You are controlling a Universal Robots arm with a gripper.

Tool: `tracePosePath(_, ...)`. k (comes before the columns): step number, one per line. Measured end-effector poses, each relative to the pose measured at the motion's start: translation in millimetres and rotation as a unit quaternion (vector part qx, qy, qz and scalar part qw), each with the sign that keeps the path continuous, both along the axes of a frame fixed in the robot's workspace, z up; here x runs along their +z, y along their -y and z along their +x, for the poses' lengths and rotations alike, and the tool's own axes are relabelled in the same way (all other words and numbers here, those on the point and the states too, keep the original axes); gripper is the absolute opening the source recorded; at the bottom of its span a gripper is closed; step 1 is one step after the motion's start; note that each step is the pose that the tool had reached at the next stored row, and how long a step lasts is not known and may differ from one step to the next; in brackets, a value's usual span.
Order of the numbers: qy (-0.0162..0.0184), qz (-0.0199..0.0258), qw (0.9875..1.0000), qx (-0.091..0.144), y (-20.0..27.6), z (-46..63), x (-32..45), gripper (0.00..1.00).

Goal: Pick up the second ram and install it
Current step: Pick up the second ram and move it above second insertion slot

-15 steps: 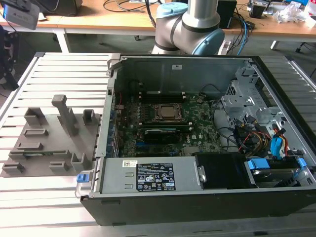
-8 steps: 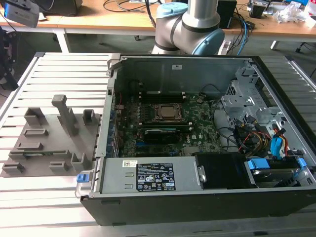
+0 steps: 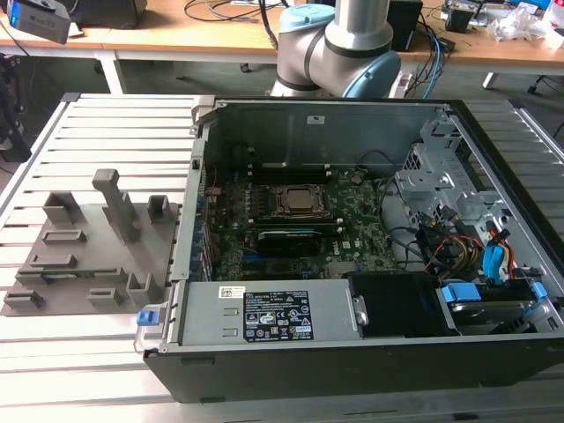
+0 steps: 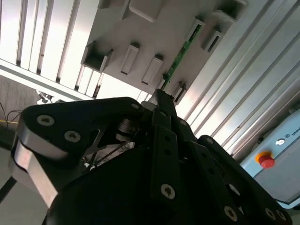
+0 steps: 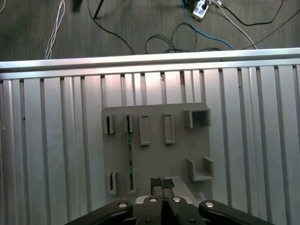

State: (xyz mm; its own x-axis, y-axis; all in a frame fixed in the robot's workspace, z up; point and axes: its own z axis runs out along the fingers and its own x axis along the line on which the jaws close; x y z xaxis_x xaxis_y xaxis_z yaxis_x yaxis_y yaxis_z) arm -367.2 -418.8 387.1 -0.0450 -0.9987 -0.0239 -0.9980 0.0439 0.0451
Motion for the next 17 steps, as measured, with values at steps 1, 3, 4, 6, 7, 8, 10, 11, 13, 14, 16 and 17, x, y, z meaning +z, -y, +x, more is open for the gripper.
tracePosePath(1,0.0000,0.0000,1.0000,0.006,0.0,0.0,0.0,0.11)
tracePosePath(3,0.0000,0.0000,0.9998,0.021,0.0,0.0,0.0,0.11)
tracePosePath(4,0.0000,0.0000,0.9996,0.030,0.0,0.0,0.0,0.11)
tracePosePath(6,0.0000,0.0000,0.9991,0.043,0.0,0.0,0.0,0.11)
tracePosePath(7,0.0000,0.0000,0.9989,0.047,0.0,0.0,0.0,0.11)
tracePosePath(8,0.0000,0.0000,0.9985,0.054,0.0,0.0,0.0,0.11)
tracePosePath(10,0.0000,0.0000,0.9981,0.061,0.0,0.0,0.0,0.11)
tracePosePath(11,0.0000,0.0000,0.9979,0.064,0.0,0.0,0.0,0.11)
tracePosePath(13,0.0000,0.0000,0.9978,0.067,0.0,0.0,0.0,0.11)
tracePosePath(14,0.0000,0.0000,0.9978,0.067,0.0,0.0,0.0,0.11)
tracePosePath(16,0.0000,0.0000,0.9978,0.067,0.0,0.0,0.0,0.11)
tracePosePath(17,0.0000,0.0000,0.9978,0.067,0.0,0.0,0.0,0.17)
